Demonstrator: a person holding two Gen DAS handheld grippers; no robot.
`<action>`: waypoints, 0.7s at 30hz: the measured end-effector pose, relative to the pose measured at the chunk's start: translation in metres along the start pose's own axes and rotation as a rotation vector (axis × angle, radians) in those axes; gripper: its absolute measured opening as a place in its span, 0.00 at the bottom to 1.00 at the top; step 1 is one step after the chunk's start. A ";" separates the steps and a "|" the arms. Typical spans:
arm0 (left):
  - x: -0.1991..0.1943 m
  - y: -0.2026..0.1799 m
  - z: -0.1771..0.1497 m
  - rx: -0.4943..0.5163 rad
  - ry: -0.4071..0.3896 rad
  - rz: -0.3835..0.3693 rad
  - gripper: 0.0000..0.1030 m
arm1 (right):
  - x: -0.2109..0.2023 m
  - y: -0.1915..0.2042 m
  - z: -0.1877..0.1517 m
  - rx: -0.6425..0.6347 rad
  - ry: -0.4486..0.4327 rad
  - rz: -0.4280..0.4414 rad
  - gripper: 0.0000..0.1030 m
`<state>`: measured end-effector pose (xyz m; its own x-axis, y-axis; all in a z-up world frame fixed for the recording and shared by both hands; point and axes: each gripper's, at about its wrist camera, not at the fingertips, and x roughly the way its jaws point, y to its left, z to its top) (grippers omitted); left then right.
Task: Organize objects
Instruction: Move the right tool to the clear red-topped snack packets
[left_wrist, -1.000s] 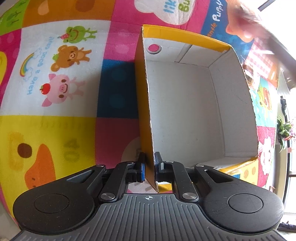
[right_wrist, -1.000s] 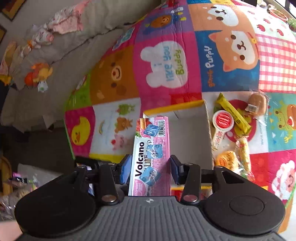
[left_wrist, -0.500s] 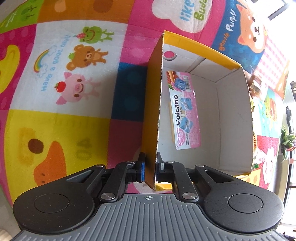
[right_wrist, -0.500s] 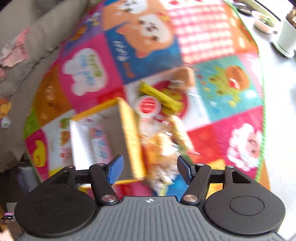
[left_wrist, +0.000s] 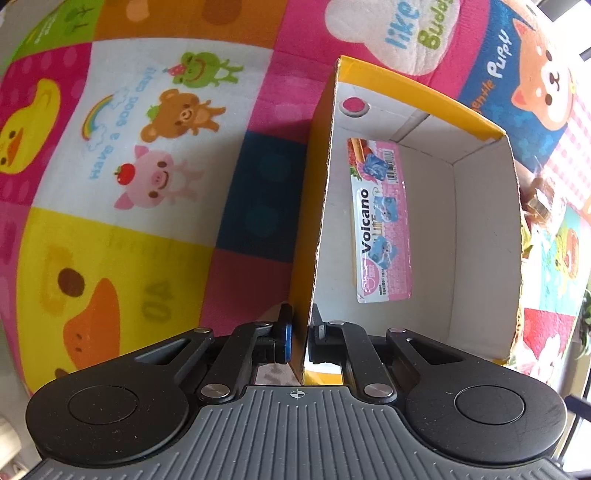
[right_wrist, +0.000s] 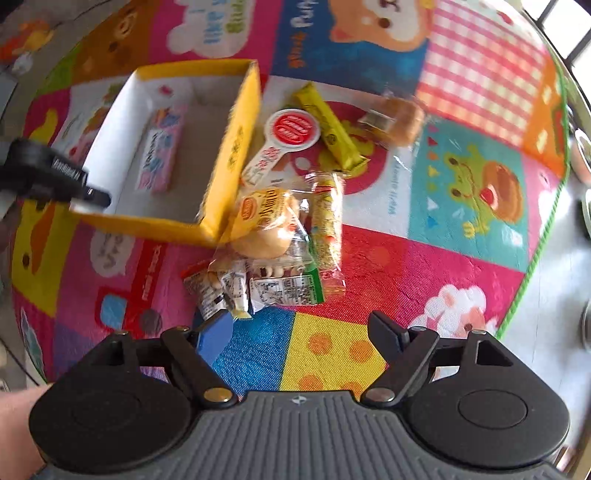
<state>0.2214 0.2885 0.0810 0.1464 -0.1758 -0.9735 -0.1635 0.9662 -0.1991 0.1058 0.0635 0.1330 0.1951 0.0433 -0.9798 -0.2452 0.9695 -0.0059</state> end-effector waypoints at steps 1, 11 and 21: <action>-0.002 0.001 -0.001 -0.009 -0.006 0.009 0.08 | 0.003 0.004 -0.002 -0.042 0.000 0.015 0.78; -0.021 0.026 -0.014 -0.096 -0.020 0.062 0.09 | 0.045 0.072 -0.005 -0.397 -0.101 0.114 0.75; -0.021 0.035 -0.026 -0.099 0.003 0.031 0.09 | 0.078 0.026 0.006 -0.310 -0.070 -0.095 0.75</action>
<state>0.1869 0.3206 0.0919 0.1373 -0.1469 -0.9796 -0.2640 0.9477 -0.1792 0.1204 0.0938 0.0580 0.2931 -0.0170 -0.9559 -0.4976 0.8510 -0.1677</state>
